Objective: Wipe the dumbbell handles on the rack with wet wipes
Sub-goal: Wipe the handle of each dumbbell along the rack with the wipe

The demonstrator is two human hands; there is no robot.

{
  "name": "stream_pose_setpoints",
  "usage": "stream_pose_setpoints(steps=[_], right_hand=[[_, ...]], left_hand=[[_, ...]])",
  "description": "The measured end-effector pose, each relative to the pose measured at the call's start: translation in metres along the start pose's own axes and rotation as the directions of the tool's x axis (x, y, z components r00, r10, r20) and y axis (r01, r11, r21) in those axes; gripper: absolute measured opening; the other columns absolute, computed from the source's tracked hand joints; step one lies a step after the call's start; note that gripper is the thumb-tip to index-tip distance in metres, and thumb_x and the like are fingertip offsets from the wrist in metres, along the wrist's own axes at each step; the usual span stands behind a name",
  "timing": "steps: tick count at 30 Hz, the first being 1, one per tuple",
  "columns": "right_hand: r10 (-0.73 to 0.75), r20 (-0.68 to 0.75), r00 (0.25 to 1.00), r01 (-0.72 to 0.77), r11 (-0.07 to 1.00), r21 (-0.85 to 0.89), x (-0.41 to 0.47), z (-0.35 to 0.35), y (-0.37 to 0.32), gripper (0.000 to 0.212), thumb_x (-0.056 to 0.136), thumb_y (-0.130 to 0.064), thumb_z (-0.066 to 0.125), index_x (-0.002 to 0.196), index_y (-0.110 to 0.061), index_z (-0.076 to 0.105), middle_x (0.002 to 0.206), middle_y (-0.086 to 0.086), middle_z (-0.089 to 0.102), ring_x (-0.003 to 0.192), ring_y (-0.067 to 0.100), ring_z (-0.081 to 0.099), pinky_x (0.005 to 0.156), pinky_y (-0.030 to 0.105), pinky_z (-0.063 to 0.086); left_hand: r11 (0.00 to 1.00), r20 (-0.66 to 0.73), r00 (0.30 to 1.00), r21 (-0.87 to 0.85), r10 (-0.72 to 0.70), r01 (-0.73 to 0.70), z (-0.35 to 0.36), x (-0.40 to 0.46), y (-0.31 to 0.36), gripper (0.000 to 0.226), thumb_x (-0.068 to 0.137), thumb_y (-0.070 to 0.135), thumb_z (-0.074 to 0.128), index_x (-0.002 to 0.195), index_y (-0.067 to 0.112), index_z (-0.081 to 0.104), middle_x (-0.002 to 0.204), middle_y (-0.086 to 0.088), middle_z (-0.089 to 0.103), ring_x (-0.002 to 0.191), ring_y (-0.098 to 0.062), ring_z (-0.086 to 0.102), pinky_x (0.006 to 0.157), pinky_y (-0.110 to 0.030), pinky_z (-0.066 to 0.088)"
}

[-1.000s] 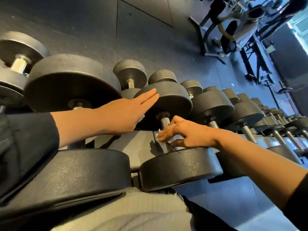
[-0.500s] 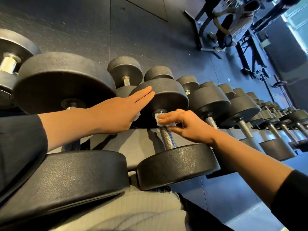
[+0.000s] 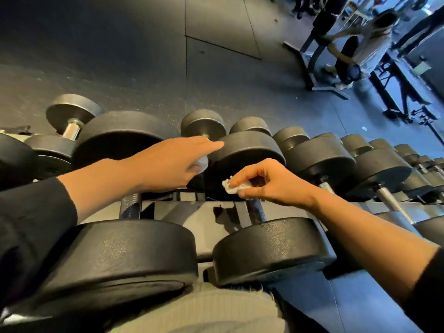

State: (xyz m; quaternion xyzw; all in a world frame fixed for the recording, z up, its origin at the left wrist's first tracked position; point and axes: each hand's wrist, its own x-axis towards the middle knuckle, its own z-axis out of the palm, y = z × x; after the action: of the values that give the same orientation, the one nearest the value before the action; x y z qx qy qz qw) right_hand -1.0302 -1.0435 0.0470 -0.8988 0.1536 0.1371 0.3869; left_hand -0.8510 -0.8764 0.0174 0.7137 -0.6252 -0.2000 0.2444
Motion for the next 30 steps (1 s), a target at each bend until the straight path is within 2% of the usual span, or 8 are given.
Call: stream_pose_setpoints(steps=[6,10,14,17,21,24,27,30], right_hand=[[-0.169,0.096,0.981,0.18,0.977,-0.118,0.031,0.015,-0.029,0.025,0.085,-0.012,0.067,0.109,-0.016,0.071,0.106,-0.001,0.068,0.09,0.012,0.062,0.082,0.024,0.052],[-0.301,0.219,0.928,0.329,0.939,-0.104,0.046,0.031,-0.052,0.023,0.085,-0.011,0.067,0.108,-0.011,0.07,0.095,-0.012,0.063,0.079,-0.013,0.055,0.066,0.005,0.042],[-0.394,0.279,0.876,0.443,0.886,-0.139,0.056,0.043,-0.065,0.025,0.086,-0.014,0.067,0.11,-0.015,0.069,0.111,-0.002,0.067,0.08,-0.005,0.056,0.067,0.0,0.04],[-0.431,0.264,0.863,0.479,0.864,-0.154,0.06,0.05,-0.069,0.025,0.086,-0.015,0.067,0.111,-0.016,0.069,0.108,-0.002,0.067,0.078,-0.004,0.054,0.07,0.004,0.041],[-0.407,0.159,0.9,0.429,0.892,-0.142,0.065,0.062,-0.064,0.026,0.087,-0.014,0.066,0.112,-0.015,0.068,0.113,0.002,0.067,0.093,0.007,0.058,0.082,0.017,0.045],[-0.386,0.1,0.917,0.397,0.904,-0.161,0.072,0.068,-0.061,0.024,0.087,-0.015,0.065,0.111,-0.015,0.069,0.115,0.003,0.066,0.098,0.012,0.059,0.083,0.019,0.044],[-0.372,0.053,0.927,0.376,0.916,-0.143,0.08,0.07,-0.06,0.023,0.087,-0.015,0.065,0.11,-0.015,0.07,0.109,0.003,0.068,0.086,0.007,0.056,0.078,0.019,0.045],[-0.361,0.008,0.933,0.358,0.921,-0.152,0.087,0.077,-0.058,0.025,0.088,-0.014,0.064,0.113,-0.015,0.068,0.111,0.005,0.068,0.095,0.015,0.061,0.088,0.027,0.051]], left_hand=[[0.983,-0.054,0.99,0.126,-0.127,0.133,-0.018,-0.045,0.011,0.059,0.093,0.016,0.054,0.145,0.034,0.031,0.124,0.006,0.058,0.109,-0.009,0.055,0.095,-0.024,0.044],[0.947,-0.146,0.952,0.141,-0.269,0.289,-0.031,-0.075,0.019,0.057,0.093,0.02,0.055,0.144,0.035,0.033,0.138,0.011,0.049,0.126,-0.008,0.045,0.101,-0.02,0.031],[0.902,-0.268,0.89,0.129,-0.368,0.412,-0.034,-0.1,0.038,0.056,0.092,0.021,0.057,0.141,0.037,0.035,0.138,0.013,0.049,0.127,-0.006,0.044,0.101,-0.02,0.028],[0.862,-0.302,0.847,0.125,-0.438,0.491,-0.029,-0.114,0.052,0.053,0.093,0.022,0.057,0.14,0.036,0.038,0.138,0.012,0.05,0.128,-0.007,0.044,0.102,-0.02,0.029],[0.777,-0.362,0.732,0.035,-0.577,0.629,-0.018,-0.127,0.067,0.047,0.096,0.02,0.051,0.14,0.033,0.041,0.141,0.01,0.048,0.13,-0.009,0.042,0.107,-0.026,0.031],[0.754,-0.424,0.673,-0.035,-0.606,0.656,-0.007,-0.131,0.077,0.043,0.098,0.021,0.046,0.14,0.029,0.044,0.139,0.008,0.051,0.128,-0.006,0.044,0.103,-0.022,0.032],[0.724,-0.441,0.649,-0.004,-0.62,0.69,0.004,-0.129,0.087,0.043,0.099,0.04,0.039,0.141,0.029,0.043,0.137,0.009,0.051,0.128,-0.006,0.042,0.098,-0.019,0.028],[0.694,-0.459,0.624,0.021,-0.633,0.72,0.007,-0.128,0.089,0.056,0.089,0.054,0.029,0.14,0.035,0.04,0.133,0.014,0.053,0.122,0.0,0.042,0.091,-0.016,0.026]])
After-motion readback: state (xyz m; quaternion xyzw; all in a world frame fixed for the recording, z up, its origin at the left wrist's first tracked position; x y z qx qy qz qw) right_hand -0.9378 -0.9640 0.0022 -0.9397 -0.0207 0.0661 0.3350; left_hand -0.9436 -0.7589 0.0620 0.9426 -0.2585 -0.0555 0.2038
